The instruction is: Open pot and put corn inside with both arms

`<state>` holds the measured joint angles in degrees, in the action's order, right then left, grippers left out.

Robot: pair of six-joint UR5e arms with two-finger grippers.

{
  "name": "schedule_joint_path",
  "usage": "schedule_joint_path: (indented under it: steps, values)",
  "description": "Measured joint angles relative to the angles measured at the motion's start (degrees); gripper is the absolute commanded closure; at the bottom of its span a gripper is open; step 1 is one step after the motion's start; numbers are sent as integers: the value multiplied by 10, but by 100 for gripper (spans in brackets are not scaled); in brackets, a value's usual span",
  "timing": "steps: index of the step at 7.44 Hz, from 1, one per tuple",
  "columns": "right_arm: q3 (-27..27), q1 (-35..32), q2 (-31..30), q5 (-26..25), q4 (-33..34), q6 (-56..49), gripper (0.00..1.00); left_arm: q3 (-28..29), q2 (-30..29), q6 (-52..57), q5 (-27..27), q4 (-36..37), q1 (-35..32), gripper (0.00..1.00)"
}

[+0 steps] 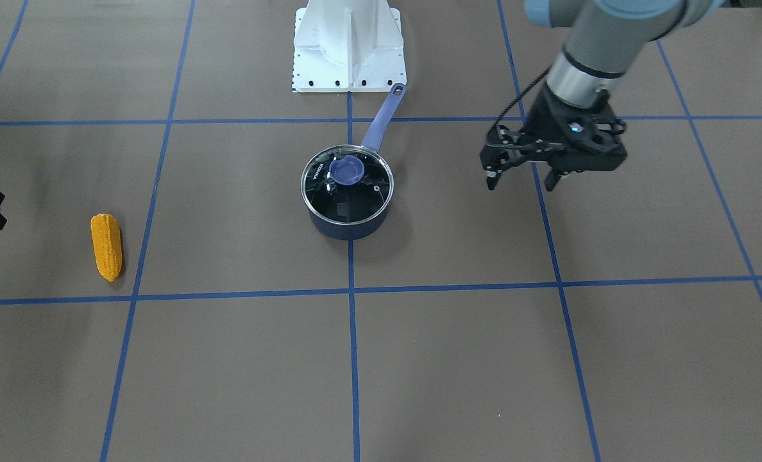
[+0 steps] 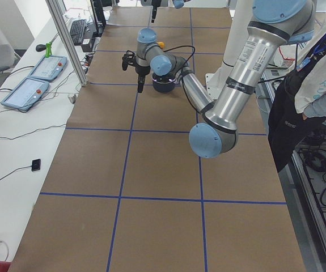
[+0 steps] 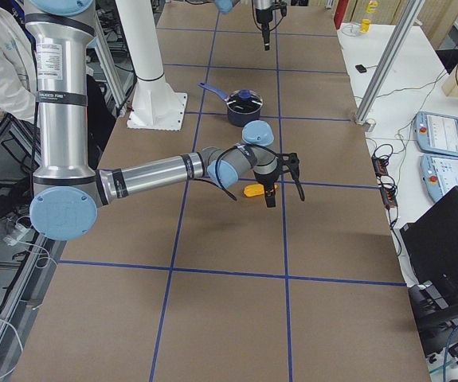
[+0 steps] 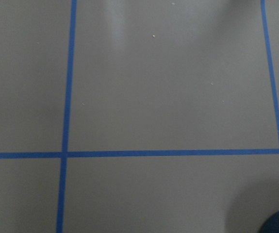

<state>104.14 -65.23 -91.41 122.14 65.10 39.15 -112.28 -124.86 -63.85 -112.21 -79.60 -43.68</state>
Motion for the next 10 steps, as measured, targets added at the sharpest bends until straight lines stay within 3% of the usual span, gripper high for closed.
schedule_joint_path:
  steps: [3, 6, 10]
  values:
    - [3, 14, 1, -2, -1, 1, 0, 28, -89, -99, 92, 50, 121, 1]
    - [4, 16, 1, -2, -1, 1, 0, 163, -196, -147, 109, 42, 160, 1]
    - [3, 17, 1, -3, -1, 1, 0, 216, -189, -149, 109, -20, 165, 1]
